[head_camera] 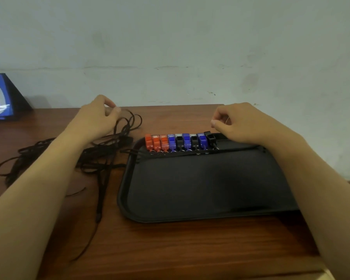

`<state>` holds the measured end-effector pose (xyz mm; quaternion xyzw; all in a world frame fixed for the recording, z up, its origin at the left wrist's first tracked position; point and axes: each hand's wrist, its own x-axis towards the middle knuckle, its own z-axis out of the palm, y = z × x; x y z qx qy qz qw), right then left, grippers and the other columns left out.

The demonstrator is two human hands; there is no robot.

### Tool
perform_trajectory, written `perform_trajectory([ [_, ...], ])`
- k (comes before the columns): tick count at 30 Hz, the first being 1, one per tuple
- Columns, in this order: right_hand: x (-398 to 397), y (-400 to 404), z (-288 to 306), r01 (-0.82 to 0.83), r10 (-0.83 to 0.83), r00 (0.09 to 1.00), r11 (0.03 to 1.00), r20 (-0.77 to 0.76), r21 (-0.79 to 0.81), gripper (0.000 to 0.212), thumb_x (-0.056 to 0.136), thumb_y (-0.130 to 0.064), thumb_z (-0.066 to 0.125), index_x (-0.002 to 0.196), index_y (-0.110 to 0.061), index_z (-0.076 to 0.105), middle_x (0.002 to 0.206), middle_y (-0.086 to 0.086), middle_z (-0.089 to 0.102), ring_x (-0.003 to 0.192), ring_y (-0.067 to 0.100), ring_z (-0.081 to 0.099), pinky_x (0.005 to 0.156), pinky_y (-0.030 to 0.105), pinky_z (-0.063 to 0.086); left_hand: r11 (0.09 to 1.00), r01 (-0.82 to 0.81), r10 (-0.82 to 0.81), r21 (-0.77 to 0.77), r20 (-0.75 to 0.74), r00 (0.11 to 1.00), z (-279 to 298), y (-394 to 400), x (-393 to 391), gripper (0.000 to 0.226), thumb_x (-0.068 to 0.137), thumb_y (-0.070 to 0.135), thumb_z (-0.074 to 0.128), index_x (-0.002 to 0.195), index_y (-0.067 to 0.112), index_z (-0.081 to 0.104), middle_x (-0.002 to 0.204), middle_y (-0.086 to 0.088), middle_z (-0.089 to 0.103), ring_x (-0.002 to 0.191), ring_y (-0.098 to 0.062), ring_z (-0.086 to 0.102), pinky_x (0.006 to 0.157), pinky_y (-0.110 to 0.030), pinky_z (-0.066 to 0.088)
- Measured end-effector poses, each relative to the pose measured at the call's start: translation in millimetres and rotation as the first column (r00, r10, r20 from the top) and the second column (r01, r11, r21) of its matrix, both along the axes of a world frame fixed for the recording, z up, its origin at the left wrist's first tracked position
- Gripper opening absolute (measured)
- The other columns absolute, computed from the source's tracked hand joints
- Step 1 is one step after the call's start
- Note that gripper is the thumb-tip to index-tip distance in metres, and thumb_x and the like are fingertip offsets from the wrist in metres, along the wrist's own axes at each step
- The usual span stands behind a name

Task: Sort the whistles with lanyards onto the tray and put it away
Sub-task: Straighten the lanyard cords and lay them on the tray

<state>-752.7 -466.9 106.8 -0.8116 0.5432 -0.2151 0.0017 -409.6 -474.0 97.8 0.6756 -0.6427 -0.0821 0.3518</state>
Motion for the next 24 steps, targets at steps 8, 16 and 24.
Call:
perform_trajectory([
  [8, 3, -1, -2, -0.021, 0.021, 1.0, 1.0, -0.016, 0.011, 0.015, 0.099, -0.032, 0.056, 0.097, -0.025, 0.069, 0.092, -0.01, 0.067, 0.089, 0.01, 0.062, 0.07, 0.017, 0.044, 0.757, -0.145, -0.135, 0.637, 0.37, 0.919, 15, 15, 17, 0.051, 0.089, 0.061, 0.062, 0.091, 0.012, 0.071, 0.075, -0.003, 0.065, 0.064, -0.02, 0.056, 0.058, -0.028, 0.047],
  [16, 2, -4, -3, -0.034, 0.035, 0.999, 0.999, -0.03, 0.028, 0.015, 0.099, -0.033, 0.055, 0.099, -0.026, 0.069, 0.087, -0.015, 0.064, 0.081, -0.002, 0.056, 0.068, 0.014, 0.04, 0.73, -0.153, -0.187, 0.666, 0.411, 0.892, 15, 17, 11, 0.048, 0.087, 0.062, 0.063, 0.09, 0.015, 0.072, 0.074, -0.001, 0.065, 0.064, -0.017, 0.057, 0.053, -0.024, 0.047],
  [24, 3, -4, -4, -0.041, 0.042, 0.999, 0.999, -0.03, 0.031, 0.014, 0.099, -0.033, 0.055, 0.097, -0.027, 0.068, 0.085, -0.016, 0.063, 0.078, -0.004, 0.055, 0.065, 0.014, 0.036, 0.859, 0.01, -0.248, 0.512, 0.399, 0.883, 7, 11, 5, 0.019, 0.094, 0.041, 0.066, 0.091, 0.024, 0.071, 0.095, 0.006, 0.069, 0.086, -0.01, 0.062, 0.076, -0.028, 0.045],
])
